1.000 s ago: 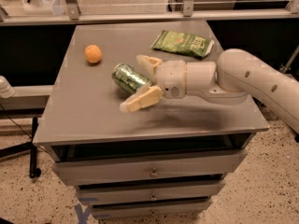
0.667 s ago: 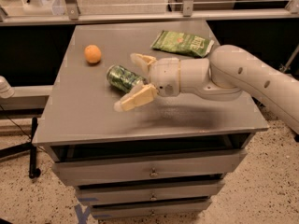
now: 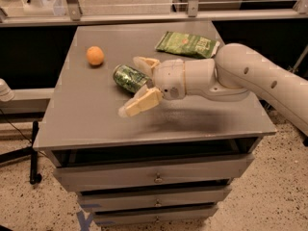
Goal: Knock green can over
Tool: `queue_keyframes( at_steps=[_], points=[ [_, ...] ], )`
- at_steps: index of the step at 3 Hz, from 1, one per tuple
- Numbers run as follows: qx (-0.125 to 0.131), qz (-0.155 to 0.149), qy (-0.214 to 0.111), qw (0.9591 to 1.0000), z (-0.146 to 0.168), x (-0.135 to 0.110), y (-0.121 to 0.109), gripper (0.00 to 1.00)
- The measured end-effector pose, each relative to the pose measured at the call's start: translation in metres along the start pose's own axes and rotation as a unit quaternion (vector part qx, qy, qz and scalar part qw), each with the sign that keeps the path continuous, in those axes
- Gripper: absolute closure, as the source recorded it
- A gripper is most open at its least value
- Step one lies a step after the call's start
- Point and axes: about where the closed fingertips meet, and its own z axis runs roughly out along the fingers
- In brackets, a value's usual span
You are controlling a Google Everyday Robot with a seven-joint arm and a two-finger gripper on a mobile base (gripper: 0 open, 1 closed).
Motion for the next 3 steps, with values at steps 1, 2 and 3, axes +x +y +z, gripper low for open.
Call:
queue_keyframes(
  at_steps=[1,2,3],
  points=[
    [0.000,-0.003,0.012,0.9999,-0.011,0.003,-0.001,0.00],
    [0.012,-0.020,0.031,0.9992,-0.048,0.001,-0.010,0.00],
    [0.034,-0.036,0.063,0.9968,-0.102,-0.004,-0.028,0.00]
  ],
)
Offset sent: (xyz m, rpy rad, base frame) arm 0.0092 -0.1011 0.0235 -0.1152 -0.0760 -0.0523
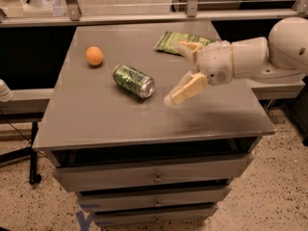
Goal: Knock green can over
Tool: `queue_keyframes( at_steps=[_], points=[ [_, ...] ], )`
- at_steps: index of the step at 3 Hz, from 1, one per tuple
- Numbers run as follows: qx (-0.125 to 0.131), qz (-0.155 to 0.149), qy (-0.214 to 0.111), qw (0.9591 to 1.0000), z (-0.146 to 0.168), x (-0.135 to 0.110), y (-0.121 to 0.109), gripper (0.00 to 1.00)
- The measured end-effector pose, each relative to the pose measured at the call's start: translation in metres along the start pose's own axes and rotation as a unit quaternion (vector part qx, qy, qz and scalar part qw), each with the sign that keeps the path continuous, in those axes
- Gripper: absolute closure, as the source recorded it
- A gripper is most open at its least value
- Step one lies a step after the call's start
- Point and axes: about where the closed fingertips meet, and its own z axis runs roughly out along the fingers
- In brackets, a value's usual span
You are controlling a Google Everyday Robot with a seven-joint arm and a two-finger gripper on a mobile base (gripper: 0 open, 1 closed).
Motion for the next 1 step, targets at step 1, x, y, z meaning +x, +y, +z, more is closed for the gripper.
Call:
queue_keyframes(
  at_steps=[1],
  points=[
    [0.003,-0.005,0.001,1.0000,-0.0059,-0.0029,-0.0040,0.00]
  ],
)
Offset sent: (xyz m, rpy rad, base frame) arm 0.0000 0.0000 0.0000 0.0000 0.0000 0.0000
